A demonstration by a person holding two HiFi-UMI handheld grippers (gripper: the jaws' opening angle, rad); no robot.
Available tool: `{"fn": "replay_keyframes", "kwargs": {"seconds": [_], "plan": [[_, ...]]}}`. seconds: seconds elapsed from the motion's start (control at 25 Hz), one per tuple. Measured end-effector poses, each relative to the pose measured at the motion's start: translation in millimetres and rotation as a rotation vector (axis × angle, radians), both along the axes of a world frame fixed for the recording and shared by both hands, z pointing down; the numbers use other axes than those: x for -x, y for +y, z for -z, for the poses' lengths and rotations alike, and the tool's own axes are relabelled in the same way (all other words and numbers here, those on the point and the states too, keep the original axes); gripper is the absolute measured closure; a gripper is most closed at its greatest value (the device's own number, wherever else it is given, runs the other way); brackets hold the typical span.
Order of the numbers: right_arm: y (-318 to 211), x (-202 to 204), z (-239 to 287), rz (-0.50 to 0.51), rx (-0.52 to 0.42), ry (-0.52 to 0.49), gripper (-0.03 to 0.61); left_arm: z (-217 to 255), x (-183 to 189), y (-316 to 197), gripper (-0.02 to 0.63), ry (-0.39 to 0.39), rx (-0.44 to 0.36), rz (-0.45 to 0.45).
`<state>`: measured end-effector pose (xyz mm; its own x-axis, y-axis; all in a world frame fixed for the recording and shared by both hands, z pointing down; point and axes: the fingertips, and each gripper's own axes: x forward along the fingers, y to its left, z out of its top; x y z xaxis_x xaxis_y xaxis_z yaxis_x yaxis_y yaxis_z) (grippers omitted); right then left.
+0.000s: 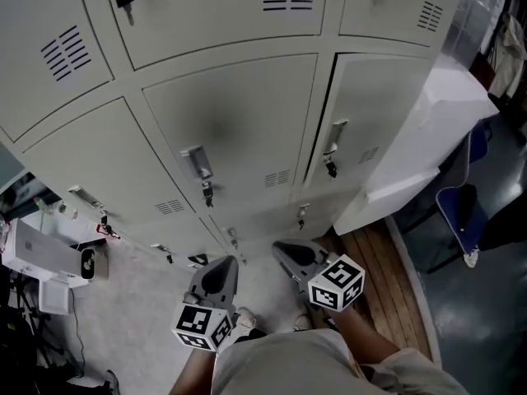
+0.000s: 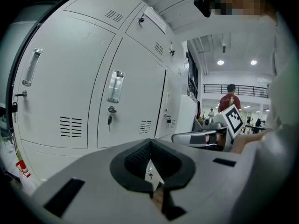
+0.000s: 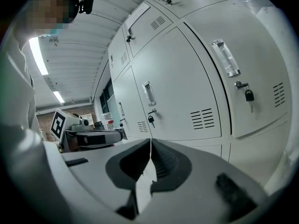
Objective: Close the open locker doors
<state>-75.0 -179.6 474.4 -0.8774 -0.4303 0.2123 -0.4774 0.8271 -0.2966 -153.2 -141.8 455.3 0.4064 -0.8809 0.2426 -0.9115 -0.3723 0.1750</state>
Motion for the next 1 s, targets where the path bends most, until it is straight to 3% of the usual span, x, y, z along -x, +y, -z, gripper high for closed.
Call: {"fn": "replay_keyframes", "kwargs": {"seconds": [0.6, 1.0], "plan": [[37, -52, -5, 0.043, 0.013, -0.008, 0.551, -1, -68, 20, 0.598, -0.014, -0.002, 0.010], [46, -65, -3, 0.041, 0.006, -0.024, 0.551, -1, -80, 30, 0.598, -0.041, 0.001, 0.022]]}}
